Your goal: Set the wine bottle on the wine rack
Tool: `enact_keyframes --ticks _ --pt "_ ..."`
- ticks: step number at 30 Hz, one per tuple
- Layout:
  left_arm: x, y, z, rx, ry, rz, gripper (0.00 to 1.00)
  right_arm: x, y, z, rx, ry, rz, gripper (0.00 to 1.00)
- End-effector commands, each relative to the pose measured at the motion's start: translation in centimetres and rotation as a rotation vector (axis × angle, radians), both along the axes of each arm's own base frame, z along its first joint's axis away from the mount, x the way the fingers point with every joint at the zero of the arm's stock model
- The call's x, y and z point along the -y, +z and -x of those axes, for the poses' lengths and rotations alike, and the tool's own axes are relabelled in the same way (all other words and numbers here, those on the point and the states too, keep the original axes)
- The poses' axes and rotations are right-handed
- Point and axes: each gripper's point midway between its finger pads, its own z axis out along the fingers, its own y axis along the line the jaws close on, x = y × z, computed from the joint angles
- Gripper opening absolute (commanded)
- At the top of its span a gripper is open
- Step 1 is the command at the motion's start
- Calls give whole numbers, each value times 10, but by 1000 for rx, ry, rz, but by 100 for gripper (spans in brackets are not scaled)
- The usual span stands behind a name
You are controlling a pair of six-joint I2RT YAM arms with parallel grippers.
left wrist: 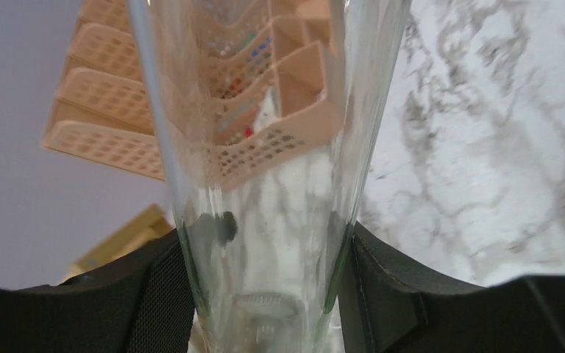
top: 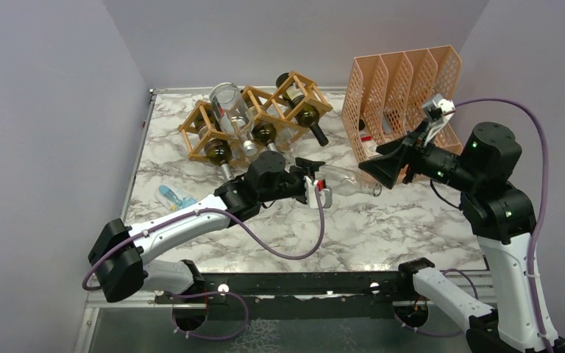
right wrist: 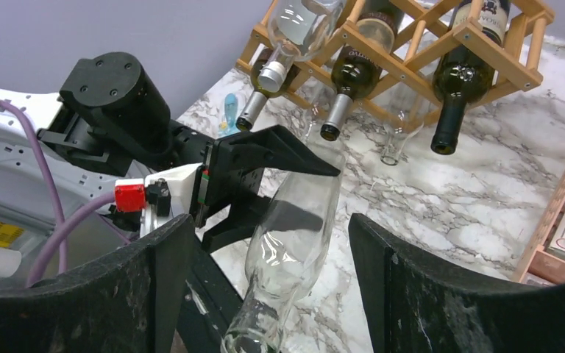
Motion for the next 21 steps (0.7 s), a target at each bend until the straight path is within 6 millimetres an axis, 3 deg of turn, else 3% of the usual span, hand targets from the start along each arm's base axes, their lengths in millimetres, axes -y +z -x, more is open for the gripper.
enact_keyframes --ticks 1,7,11,21 --pt "-3 64 -21 462 -26 -52 0 5 -5 0 7 -18 35 79" --pt "14 113 -42 759 -24 -97 0 3 -28 -11 -67 -16 72 79" --pt "24 133 -50 904 -44 -143 0 9 -44 -21 -100 -62 110 80" --pt "25 122 -55 949 -53 -208 0 8 -78 -30 -167 -65 138 78"
